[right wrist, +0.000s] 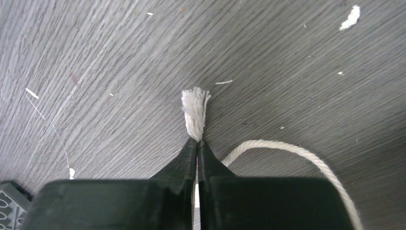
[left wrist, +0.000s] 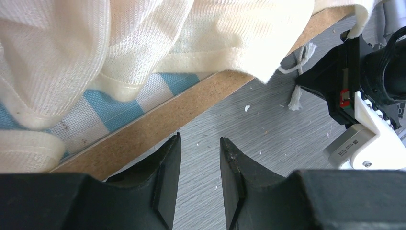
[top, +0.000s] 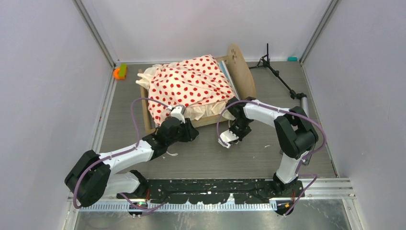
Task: Set up the pet bed
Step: Tie the ropes to the bed frame.
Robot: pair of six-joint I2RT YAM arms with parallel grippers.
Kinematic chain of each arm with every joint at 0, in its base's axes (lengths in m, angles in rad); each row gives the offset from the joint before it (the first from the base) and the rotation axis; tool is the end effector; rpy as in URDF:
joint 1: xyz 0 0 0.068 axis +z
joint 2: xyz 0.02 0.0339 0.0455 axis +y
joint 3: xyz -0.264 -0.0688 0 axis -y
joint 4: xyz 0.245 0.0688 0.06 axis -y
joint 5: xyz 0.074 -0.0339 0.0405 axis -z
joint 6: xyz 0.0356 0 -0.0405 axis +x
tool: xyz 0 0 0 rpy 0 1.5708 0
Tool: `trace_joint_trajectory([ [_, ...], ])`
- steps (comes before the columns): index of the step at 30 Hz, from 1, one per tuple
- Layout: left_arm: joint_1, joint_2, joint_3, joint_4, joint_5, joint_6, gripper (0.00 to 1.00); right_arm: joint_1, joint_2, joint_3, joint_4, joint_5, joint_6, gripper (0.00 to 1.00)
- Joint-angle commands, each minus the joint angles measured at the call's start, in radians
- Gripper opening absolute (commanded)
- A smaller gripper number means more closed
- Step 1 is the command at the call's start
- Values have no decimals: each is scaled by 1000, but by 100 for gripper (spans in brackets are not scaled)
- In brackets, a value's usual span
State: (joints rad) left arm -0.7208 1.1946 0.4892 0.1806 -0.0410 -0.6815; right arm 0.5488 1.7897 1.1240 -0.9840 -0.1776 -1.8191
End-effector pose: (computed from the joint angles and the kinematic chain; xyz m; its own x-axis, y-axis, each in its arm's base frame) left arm 0.1837 -0.1595 0.1910 -0.6910 -0.2308 -0.6850 0.2543 0.8095 -0.5292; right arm 0.2514 0.1611 0.1584 0.6952 -0.6932 -0.1901 -0.7011 -0.7122 0.0331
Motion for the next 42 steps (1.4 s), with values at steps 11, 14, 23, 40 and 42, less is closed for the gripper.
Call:
trace_joint_trajectory([
  [11, 6, 44, 78, 51, 126, 48, 36, 1, -85, -92, 145, -170, 163, 0],
  [14, 4, 85, 107, 74, 159, 51, 36, -12, -94, -105, 182, -216, 186, 0],
  [23, -3, 140, 84, 175, 178, 19, 36, -33, -153, -149, 290, -282, 292, 0],
  [40, -60, 484, 243, 458, 229, -67, 42, -67, -303, -226, 238, -346, 305, 0],
  [42, -74, 493, 255, 460, 235, -69, 42, -71, -311, -230, 238, -342, 305, 0],
])
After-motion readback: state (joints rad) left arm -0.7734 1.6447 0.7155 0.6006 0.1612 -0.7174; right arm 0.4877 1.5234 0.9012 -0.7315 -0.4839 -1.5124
